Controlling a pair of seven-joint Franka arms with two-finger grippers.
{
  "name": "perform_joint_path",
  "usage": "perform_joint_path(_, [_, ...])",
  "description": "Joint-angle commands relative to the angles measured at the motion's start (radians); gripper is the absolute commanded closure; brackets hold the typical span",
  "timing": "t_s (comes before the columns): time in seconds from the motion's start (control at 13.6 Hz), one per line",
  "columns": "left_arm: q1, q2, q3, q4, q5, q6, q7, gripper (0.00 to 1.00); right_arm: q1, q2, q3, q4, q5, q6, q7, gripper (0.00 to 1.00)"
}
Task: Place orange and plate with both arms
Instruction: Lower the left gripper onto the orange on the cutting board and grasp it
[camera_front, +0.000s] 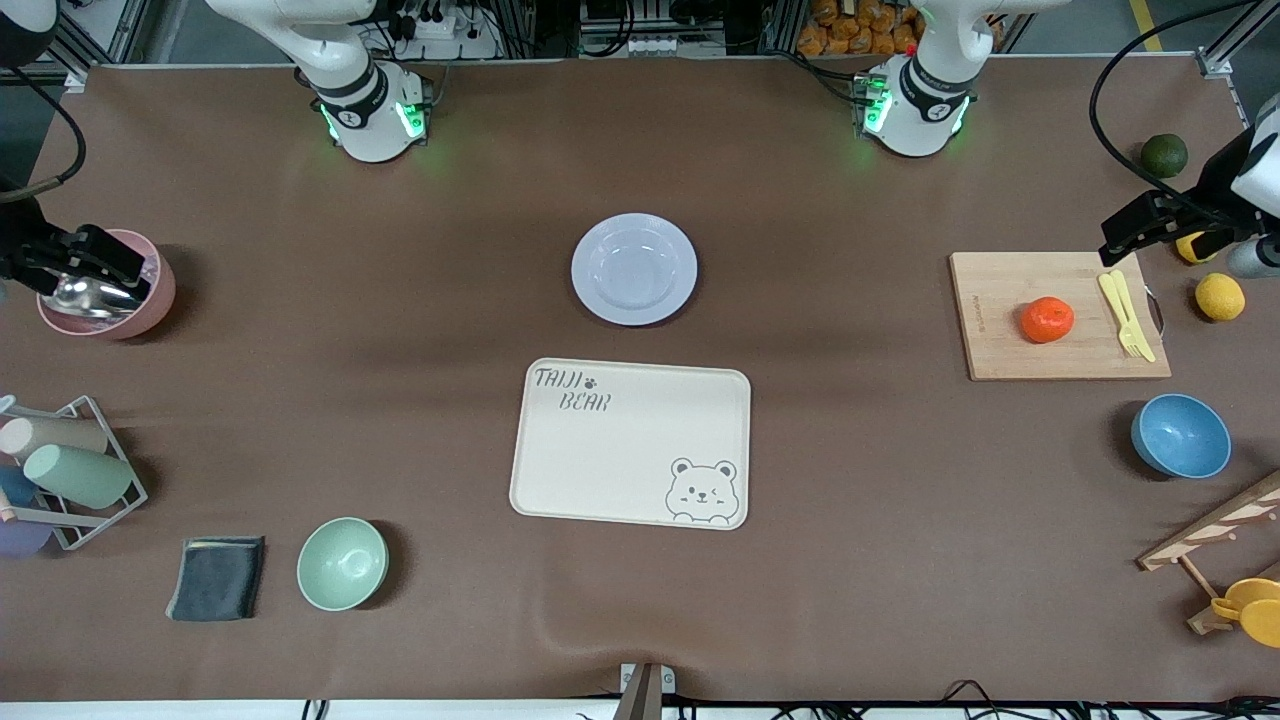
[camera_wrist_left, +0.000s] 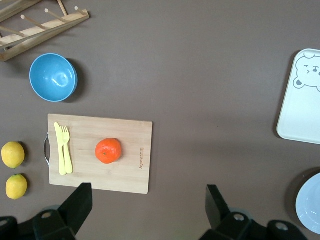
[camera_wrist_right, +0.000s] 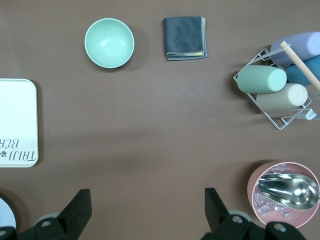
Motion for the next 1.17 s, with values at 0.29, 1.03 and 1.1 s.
perform_joint_path(0.29, [0.018, -0.001, 0.006, 0.025, 0.024, -0.064, 0.017, 0.0, 0.004, -0.002, 0.01, 0.014, 0.02, -0.013, -0.003, 0.0])
perform_joint_path(1.03, [0.182, -0.002, 0.0, -0.448, 0.025, 0.289, 0.061, 0.0, 0.016, -0.004, 0.004, 0.027, 0.102, -0.07, -0.003, 0.0])
perform_joint_path(1.1, [0.195, 0.016, 0.002, -0.494, 0.027, 0.335, 0.063, 0.0, 0.018, 0.001, 0.004, 0.02, 0.105, -0.07, 0.003, 0.0])
